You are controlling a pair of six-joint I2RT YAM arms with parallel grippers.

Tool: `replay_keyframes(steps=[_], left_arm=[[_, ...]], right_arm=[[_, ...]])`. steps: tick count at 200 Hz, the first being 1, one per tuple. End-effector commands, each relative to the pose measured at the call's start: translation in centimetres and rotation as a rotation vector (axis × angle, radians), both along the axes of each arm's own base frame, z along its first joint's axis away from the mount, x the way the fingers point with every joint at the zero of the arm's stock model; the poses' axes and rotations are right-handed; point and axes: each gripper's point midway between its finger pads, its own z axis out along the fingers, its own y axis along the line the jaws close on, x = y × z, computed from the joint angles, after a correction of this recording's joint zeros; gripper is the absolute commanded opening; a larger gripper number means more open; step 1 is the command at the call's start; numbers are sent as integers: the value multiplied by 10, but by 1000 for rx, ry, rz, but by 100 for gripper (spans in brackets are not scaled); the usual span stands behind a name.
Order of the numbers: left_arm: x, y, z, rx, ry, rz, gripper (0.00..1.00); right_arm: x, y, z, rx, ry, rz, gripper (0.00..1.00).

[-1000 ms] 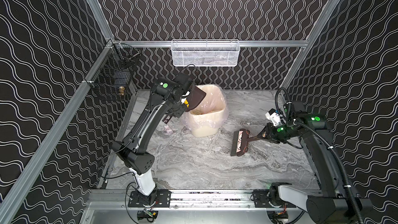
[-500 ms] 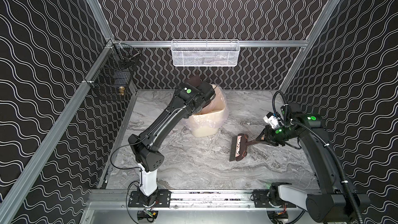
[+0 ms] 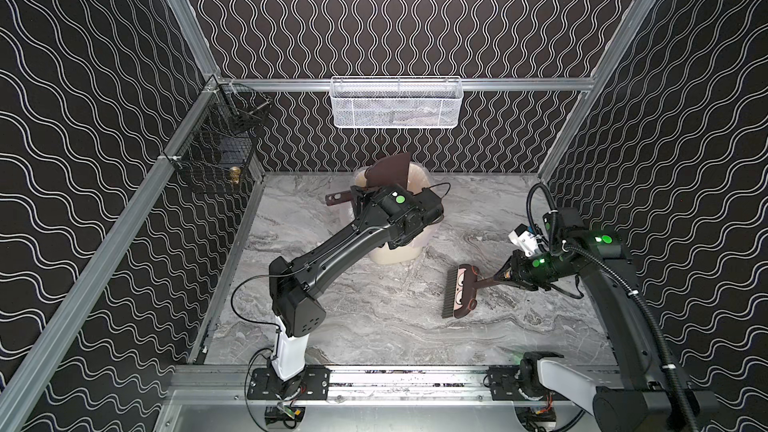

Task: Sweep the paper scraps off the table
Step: 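Tip the dustpan over the bin with the left gripper to empty it, then reach the brush to the pink scrap by the bin and sweep it outward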

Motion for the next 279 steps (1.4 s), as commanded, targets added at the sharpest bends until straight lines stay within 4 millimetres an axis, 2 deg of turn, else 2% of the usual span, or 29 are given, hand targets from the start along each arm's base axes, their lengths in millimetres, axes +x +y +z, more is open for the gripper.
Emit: replay_keyframes(steps=[1,49,74,93,106,109,132,153,184,219,245,279], left_arm=[[-2,7,11,87,-18,-2,0],[-3,8,19,-20,-34,4,0],[-10,7,28,-267,-66,17,0],[-18,6,24,-488,-58,39,0],[-24,3,20,-619,-41,43,0],[-26,2,18,-650,-33,45,0],[-34,2,15,-839,4,42,0],[-40,6,13,-947,46,38,0],[-48,17,2,-1021,115,39,0],[-58,36,-7,-1088,156,52,0],[-63,44,-8,-1113,173,50,0],[-67,47,-8,-1107,190,34,0]], right_arm=[[-4,-1,2,-5,-10,-8,0],[-3,12,4,86,-29,2,0],[1,29,10,169,-92,25,0],[5,48,18,259,-158,24,0],[7,66,23,314,-203,22,0],[7,69,17,320,-197,13,0],[8,108,10,419,-236,14,0],[0,148,3,492,-260,47,0],[-7,201,-5,553,-316,90,0],[-3,266,-10,613,-395,121,0],[8,304,-13,674,-422,112,0],[31,338,-20,781,-435,30,0]])
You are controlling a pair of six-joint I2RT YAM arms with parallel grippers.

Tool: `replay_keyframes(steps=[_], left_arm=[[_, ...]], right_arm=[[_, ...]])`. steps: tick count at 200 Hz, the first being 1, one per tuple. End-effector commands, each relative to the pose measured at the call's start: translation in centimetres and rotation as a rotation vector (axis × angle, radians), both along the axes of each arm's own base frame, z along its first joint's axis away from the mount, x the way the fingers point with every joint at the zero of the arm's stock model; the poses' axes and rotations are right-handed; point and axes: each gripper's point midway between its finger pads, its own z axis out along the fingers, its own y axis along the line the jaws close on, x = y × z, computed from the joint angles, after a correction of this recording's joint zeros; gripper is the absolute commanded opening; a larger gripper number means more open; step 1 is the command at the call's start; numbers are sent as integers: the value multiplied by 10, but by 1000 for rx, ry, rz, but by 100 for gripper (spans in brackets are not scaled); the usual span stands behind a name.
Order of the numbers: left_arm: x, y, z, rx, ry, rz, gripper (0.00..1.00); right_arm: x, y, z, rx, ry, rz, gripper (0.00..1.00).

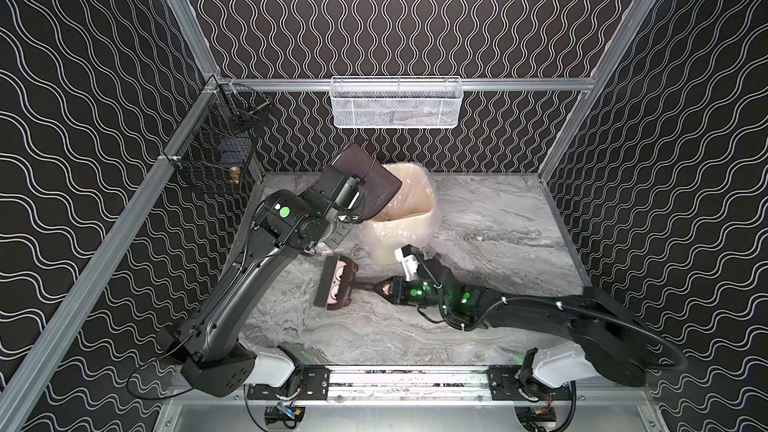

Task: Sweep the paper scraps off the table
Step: 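Reach the brush to the pink scrap by the bin and sweep it outward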

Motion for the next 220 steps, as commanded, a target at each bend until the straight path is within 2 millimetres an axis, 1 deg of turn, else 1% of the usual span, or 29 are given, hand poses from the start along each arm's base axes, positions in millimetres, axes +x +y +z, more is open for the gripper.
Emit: replay_keyframes(steps=[1,19,31,58,75,83,85,87,95,119,121,124,135,153,160,163,173,177,179,184,202,220], left_arm=[[1,-6,5,-29,-14,-45,0],[0,-5,7,-29,-18,-53,0],[-1,-3,7,-29,-17,-56,0],[-4,-2,4,-34,-8,-57,0],[-6,0,2,-33,-4,-55,0],[-6,1,1,-30,-1,-53,0],[-6,1,1,-31,-3,-52,0],[-7,2,1,-30,-1,-51,0],[-7,3,1,-27,-2,-52,0],[-8,5,0,-22,-1,-47,0],[-8,5,1,-23,-2,-46,0],[-8,6,1,-23,-1,-45,0],[-8,5,0,-21,2,-45,0],[-7,6,0,-16,2,-41,0],[-7,6,0,-15,3,-41,0],[-7,6,1,-15,1,-41,0],[-7,7,1,-10,1,-37,0],[-6,7,1,-11,0,-36,0],[-6,7,1,-10,0,-36,0],[-6,8,1,-9,-1,-34,0],[-5,8,-1,-3,6,-32,0],[-5,7,-3,-6,13,-29,0]], right_arm=[[26,28,48,258,-71,-82,0],[35,48,44,288,-63,-92,0],[44,55,38,299,-45,-130,0],[64,57,23,300,-1,-241,0],[75,62,13,274,38,-276,0],[77,65,14,278,55,-282,0],[78,67,3,259,67,-288,0],[79,67,0,254,75,-293,0],[81,70,-7,247,105,-304,0],[83,69,-34,230,197,-347,0],[86,73,-27,246,198,-348,0],[87,75,-26,248,206,-352,0],[86,74,-32,236,232,-361,0],[82,68,-40,204,272,-371,0],[81,66,-37,203,281,-373,0],[77,59,-47,175,294,-377,0],[71,50,-50,143,307,-376,0],[69,45,-56,119,315,-378,0],[67,43,-48,129,312,-374,0],[64,38,-47,115,316,-366,0],[49,19,-55,52,340,-323,0],[29,-9,-70,-27,372,-273,0]])
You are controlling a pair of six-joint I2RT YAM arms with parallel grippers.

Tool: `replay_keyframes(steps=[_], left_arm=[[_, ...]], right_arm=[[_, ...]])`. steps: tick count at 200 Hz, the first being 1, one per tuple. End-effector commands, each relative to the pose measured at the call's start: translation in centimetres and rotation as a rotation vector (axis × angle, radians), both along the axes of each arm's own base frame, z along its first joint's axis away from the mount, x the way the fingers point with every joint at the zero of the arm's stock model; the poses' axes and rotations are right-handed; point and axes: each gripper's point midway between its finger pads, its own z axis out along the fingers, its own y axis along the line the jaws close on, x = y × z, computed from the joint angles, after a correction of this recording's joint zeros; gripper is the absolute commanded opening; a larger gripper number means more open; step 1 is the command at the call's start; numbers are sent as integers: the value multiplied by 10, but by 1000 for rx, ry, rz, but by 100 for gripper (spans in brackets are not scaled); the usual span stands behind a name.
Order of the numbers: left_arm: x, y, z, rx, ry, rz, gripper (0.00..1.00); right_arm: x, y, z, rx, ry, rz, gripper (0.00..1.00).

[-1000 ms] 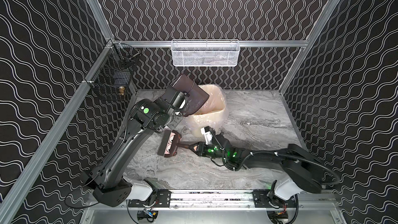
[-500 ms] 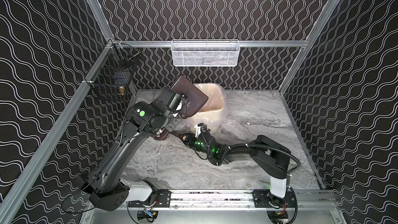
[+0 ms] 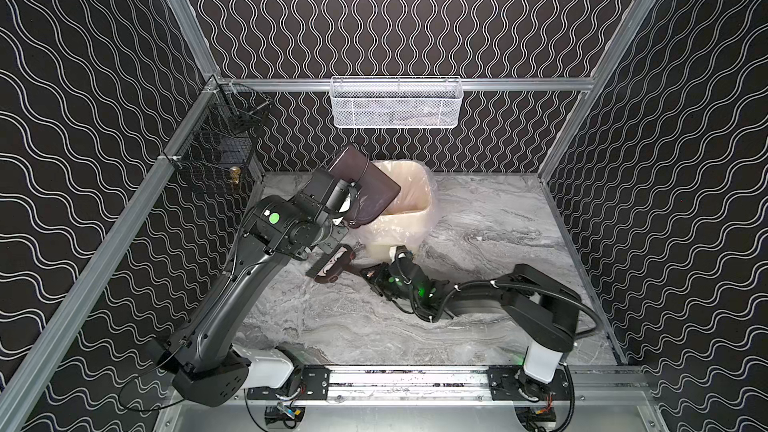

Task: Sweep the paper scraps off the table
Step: 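Reach the brush to the pink scrap by the bin and sweep it outward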

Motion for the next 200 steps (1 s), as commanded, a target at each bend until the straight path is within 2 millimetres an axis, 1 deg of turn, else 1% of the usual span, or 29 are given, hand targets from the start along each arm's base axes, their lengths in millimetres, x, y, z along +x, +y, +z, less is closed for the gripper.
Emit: replay_keyframes(steps=[1,14,16,33,53,67,80,93,102,111,130,147,176,186,200], left_arm=[[2,0,0,4,-4,1,0],[2,0,-3,3,7,2,0],[2,-1,-4,2,9,2,0],[0,-2,-8,-8,23,5,0],[-4,-2,-9,-32,29,14,0],[-5,-2,-9,-46,29,18,0],[-8,-1,-7,-52,30,19,0],[-9,-2,-7,-57,40,18,0],[-10,-3,-6,-62,44,16,0],[-11,-4,-6,-65,48,13,0],[-12,-5,-5,-73,53,7,0],[-13,-8,-4,-82,64,-5,0],[-16,-10,-5,-90,83,-14,0],[-17,-11,-6,-93,90,-17,0],[-20,-13,-9,-110,107,-20,0]], right_arm=[[-27,-29,-21,-87,76,86,0],[-42,-53,-31,-145,107,124,0],[-44,-56,-30,-148,105,129,0],[-59,-87,-34,-223,131,159,0],[-70,-120,-32,-295,139,166,0],[-75,-139,-24,-327,137,164,0],[-76,-150,-8,-350,101,167,0],[-74,-152,17,-359,26,191,0],[-72,-149,37,-356,-28,214,0],[-71,-147,50,-366,-63,244,0],[-73,-136,65,-359,-103,314,0],[-72,-125,67,-348,-130,368,0],[-62,-112,56,-400,-139,437,0],[-59,-112,47,-425,-120,455,0],[-57,-120,36,-459,-89,457,0]])
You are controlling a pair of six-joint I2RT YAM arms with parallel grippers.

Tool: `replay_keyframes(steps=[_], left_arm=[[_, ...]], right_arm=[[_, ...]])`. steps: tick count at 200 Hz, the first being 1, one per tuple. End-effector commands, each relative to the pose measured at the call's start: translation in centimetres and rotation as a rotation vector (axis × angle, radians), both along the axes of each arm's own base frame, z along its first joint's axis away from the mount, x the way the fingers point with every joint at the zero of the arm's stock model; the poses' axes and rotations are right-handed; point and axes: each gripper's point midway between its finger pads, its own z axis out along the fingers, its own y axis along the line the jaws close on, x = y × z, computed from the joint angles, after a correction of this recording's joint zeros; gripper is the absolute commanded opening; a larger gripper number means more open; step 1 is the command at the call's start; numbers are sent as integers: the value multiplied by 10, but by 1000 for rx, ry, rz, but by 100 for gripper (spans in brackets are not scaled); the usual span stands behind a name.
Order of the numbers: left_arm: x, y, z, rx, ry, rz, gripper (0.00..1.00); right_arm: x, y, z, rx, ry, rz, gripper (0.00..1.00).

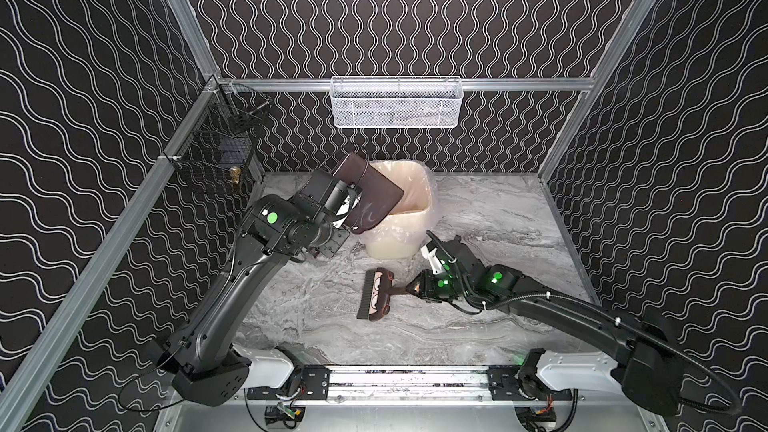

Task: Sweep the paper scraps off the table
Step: 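Reach the brush to the pink scrap by the bin and sweep it outward, then lower the dustpan by the pink scrap with the left while the right draws back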

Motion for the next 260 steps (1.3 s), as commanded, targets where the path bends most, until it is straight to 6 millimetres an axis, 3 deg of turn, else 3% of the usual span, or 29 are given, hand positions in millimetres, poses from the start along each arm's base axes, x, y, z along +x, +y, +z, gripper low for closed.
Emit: replay_keyframes(steps=[1,35,65,89,116,139,158,174,209,224,260], left_arm=[[-5,-4,-3,-41,29,5,0],[-22,-20,-18,-100,108,-36,0],[-46,-47,-30,-63,148,-158,0],[-67,-64,-38,-41,197,-235,0],[-94,-77,-50,-39,278,-302,0],[-115,-87,-66,-48,356,-341,0],[-130,-94,-79,-69,418,-363,0],[-139,-96,-92,-46,466,-359,0],[-156,-102,-114,-24,560,-346,0],[-163,-104,-126,5,587,-347,0],[-171,-112,-162,86,643,-344,0]], right_arm=[[-1,-7,-12,-56,2,54,0],[-12,-54,-26,-141,78,2,0],[-26,-107,-31,-227,136,-53,0],[-34,-145,-28,-297,159,-106,0],[-42,-171,-19,-358,165,-152,0],[-43,-181,-5,-388,158,-167,0],[-34,-173,22,-330,108,-176,0],[-25,-169,55,-299,53,-185,0],[-18,-185,94,-375,-5,-222,0],[-14,-195,101,-419,-33,-247,0],[4,-212,94,-556,-65,-273,0]])
